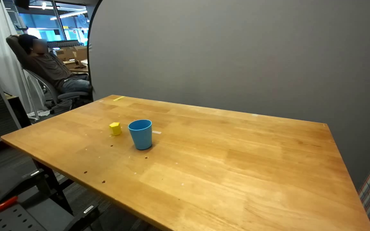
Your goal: Place the yellow block inside the light blue cup
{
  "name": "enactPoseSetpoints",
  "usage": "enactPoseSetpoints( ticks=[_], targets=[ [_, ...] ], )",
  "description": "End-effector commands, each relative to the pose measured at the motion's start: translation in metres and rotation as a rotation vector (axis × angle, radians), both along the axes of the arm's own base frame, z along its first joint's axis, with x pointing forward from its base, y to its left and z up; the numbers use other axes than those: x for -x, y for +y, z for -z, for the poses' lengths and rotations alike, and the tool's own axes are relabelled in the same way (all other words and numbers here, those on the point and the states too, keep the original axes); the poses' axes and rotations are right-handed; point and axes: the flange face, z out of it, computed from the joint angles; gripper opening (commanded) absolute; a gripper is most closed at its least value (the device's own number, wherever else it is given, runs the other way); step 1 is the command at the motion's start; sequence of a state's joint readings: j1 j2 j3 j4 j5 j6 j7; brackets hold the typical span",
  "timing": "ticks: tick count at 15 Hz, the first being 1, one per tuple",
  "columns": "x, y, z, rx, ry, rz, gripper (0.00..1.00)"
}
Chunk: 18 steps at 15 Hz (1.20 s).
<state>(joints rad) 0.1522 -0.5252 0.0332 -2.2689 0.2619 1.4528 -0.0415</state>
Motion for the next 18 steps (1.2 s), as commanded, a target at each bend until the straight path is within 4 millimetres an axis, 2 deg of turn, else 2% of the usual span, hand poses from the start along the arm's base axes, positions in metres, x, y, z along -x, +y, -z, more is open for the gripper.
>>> enactPoseSetpoints(
  ticks=[1, 5, 7, 10, 14, 18],
  targets=[
    [-0.042, 0.039, 0.041, -0.099, -0.052, 0.068, 1.00],
    [-0.076, 0.092, 0.112, -0.189, -0.088, 0.133, 1.00],
    [-0.084, 0.115, 0.144, -0.176, -0.097, 0.146, 1.00],
    [-0.089, 0.140, 0.187, -0.123, -0.099, 0.158, 1.00],
    [-0.092, 0.154, 0.236, 0.015, -0.163, 0.198, 1.00],
    [-0.102, 0.139, 0.267, 0.215, -0.226, 0.243, 1.00]
  ],
)
